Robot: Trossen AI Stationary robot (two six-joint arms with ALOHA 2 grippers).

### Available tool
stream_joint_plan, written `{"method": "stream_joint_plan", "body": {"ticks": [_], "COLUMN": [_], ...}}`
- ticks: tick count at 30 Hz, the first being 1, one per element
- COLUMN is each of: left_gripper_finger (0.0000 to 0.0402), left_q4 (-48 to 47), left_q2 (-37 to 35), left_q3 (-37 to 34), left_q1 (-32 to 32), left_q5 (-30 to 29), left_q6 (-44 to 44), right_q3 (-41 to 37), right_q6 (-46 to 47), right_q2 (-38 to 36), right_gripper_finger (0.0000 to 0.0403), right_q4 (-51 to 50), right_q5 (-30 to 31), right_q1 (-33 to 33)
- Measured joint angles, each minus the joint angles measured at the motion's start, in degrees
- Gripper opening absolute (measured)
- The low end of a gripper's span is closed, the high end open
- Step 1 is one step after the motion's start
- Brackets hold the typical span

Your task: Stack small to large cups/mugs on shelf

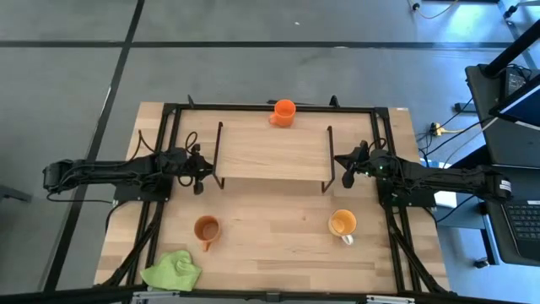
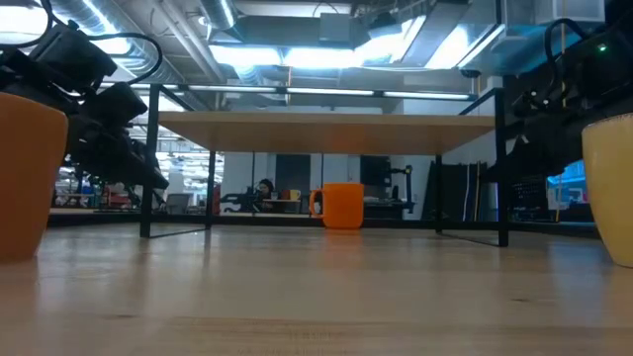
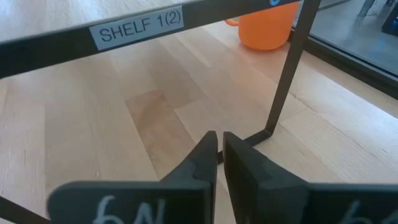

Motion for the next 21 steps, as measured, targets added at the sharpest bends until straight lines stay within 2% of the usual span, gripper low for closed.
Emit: {"method": "stream_joint_plan", "body": {"ticks": [5,9,12,17,21], "left_gripper_finger": [0.0033,0.0033,0.0033,0.0033,0.0033], "left_q4": [0.0,0.0,3.1,13.4,18.2], "left_q2": [0.0,0.0,0.0,0.0,0.0], "left_q3": [0.0,0.0,-0.1,-0.1,-0.1], "left_q1": [0.0,0.0,0.0,0.0,0.0], "left_q5": [0.0,-0.1,-0.1,1.0,1.0], "left_q6": [1.7,14.4,16.6,6.5,-2.3], "right_q3": [0.0,0.0,0.0,0.0,0.0], "right_q6": [0.0,-0.1,0.0,0.0,0.0], "right_q2": [0.0,0.0,0.0,0.0,0.0], "right_gripper_finger": [0.0029,0.0029,0.0029,0.0029,0.0029], "right_q4": [0.0,0.0,0.0,0.0,0.0], "right_q5": [0.0,0.0,0.0,0.0,0.0], "right_q1": [0.0,0.0,0.0,0.0,0.0]}}
